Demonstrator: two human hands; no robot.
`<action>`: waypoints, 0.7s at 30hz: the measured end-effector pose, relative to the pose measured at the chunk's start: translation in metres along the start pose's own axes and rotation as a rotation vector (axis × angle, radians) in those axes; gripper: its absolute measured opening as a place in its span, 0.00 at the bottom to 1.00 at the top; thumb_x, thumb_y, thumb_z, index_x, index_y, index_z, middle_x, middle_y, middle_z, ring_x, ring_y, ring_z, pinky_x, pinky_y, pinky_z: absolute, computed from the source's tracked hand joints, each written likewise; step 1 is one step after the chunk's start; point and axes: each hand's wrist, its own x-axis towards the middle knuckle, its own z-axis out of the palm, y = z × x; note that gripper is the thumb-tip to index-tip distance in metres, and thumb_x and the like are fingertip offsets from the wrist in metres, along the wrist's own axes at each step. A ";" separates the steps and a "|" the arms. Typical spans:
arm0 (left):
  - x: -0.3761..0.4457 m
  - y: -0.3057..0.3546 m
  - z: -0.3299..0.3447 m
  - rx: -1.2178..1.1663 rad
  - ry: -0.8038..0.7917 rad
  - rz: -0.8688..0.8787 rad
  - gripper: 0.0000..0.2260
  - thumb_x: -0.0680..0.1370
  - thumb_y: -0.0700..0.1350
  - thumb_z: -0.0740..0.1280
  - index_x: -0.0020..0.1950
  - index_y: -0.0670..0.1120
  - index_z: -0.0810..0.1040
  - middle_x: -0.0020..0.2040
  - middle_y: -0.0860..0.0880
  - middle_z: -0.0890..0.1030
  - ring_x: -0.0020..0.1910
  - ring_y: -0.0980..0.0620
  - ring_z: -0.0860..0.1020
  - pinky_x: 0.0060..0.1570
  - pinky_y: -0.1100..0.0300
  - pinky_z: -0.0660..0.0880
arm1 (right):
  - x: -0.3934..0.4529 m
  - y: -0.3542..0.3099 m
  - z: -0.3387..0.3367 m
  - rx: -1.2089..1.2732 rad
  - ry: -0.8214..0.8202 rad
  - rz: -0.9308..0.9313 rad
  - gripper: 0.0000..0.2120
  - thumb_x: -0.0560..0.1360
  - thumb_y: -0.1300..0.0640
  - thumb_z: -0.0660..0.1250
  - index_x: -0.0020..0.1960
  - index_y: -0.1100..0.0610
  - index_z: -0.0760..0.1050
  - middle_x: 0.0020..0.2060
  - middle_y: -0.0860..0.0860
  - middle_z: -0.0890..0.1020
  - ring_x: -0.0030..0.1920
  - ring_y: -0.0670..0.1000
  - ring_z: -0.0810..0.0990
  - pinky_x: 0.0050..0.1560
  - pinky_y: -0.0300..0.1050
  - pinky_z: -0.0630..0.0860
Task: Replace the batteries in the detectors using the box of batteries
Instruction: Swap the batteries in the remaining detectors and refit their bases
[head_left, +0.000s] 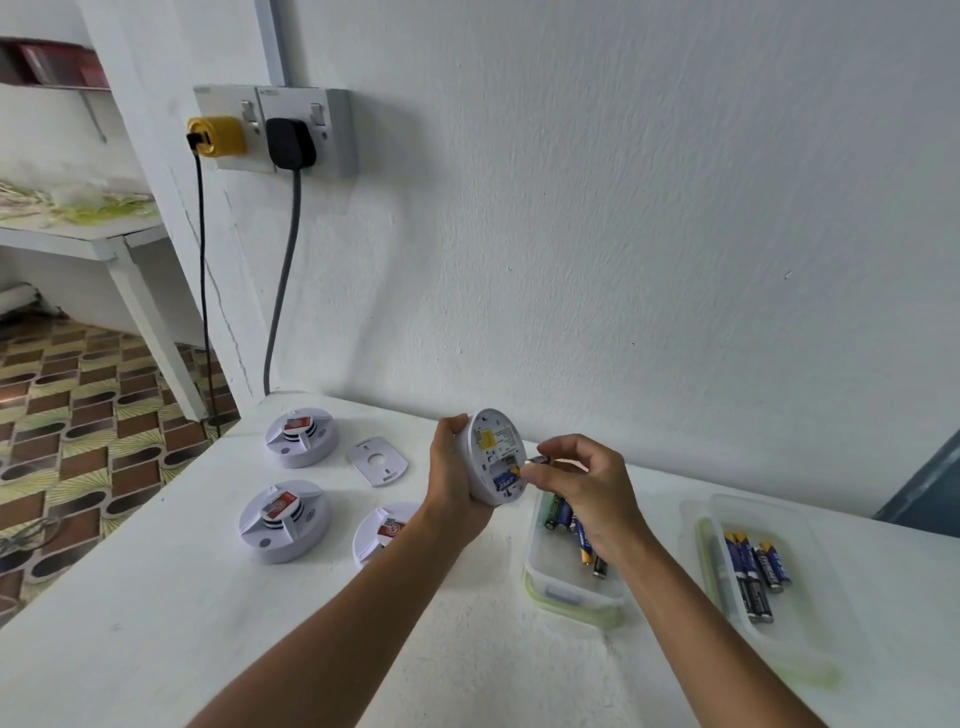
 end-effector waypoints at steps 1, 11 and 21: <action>-0.001 0.001 0.001 0.004 0.002 -0.003 0.19 0.77 0.55 0.57 0.54 0.43 0.78 0.52 0.39 0.76 0.54 0.39 0.74 0.58 0.46 0.71 | -0.002 -0.001 0.002 -0.069 0.020 -0.047 0.10 0.64 0.62 0.79 0.43 0.58 0.81 0.37 0.53 0.84 0.39 0.49 0.83 0.40 0.43 0.78; -0.010 0.001 0.007 0.042 0.008 -0.003 0.21 0.75 0.56 0.59 0.56 0.42 0.77 0.46 0.41 0.77 0.45 0.44 0.76 0.47 0.51 0.73 | -0.001 0.013 0.017 -0.609 0.151 -0.663 0.10 0.66 0.67 0.76 0.46 0.63 0.80 0.40 0.51 0.76 0.38 0.38 0.74 0.40 0.24 0.71; -0.013 0.007 0.012 0.029 -0.014 0.012 0.21 0.77 0.56 0.57 0.57 0.42 0.78 0.48 0.40 0.79 0.49 0.42 0.77 0.51 0.50 0.73 | -0.001 -0.010 0.018 -0.256 -0.026 -0.147 0.16 0.68 0.59 0.77 0.54 0.53 0.80 0.48 0.48 0.81 0.47 0.48 0.80 0.45 0.41 0.77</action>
